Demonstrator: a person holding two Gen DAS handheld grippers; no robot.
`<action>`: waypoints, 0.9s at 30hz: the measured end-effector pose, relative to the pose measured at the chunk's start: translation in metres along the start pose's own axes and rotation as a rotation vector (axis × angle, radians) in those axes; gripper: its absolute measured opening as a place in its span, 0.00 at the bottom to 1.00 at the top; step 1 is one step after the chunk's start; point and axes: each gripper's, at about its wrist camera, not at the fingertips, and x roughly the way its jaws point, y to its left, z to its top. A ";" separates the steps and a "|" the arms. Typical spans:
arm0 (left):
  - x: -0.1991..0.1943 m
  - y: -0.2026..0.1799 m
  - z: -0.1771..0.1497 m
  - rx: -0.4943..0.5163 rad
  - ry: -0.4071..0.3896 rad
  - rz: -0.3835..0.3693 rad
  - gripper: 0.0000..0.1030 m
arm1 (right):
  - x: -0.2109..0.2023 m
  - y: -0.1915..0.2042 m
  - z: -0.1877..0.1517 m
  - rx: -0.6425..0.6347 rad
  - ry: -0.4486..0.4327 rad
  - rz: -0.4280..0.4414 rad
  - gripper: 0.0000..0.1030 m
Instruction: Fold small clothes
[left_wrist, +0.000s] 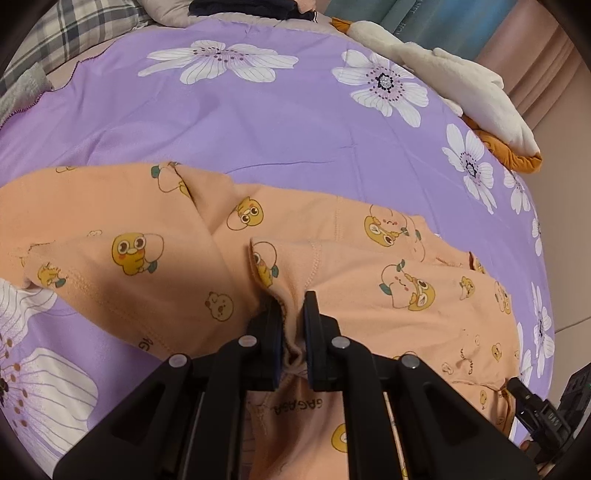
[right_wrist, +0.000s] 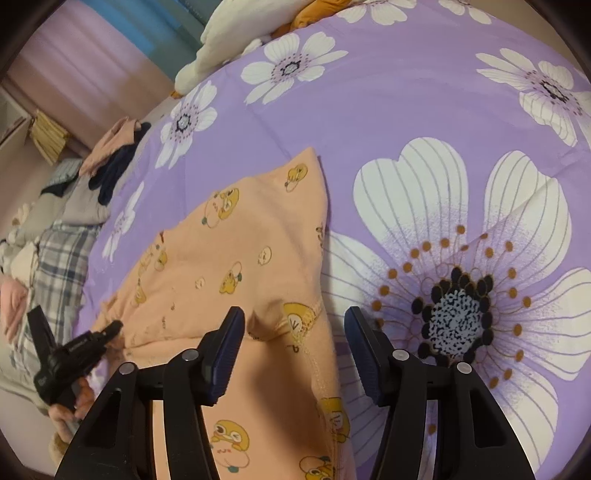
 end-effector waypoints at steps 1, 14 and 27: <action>-0.001 -0.001 0.000 0.000 -0.001 0.000 0.09 | 0.001 0.001 -0.001 -0.007 -0.003 0.001 0.45; -0.002 -0.003 0.004 0.015 0.018 0.019 0.09 | 0.001 -0.005 0.000 -0.011 0.005 -0.052 0.08; 0.002 0.000 0.002 0.023 0.029 0.023 0.10 | -0.002 -0.008 0.060 0.006 -0.057 -0.007 0.55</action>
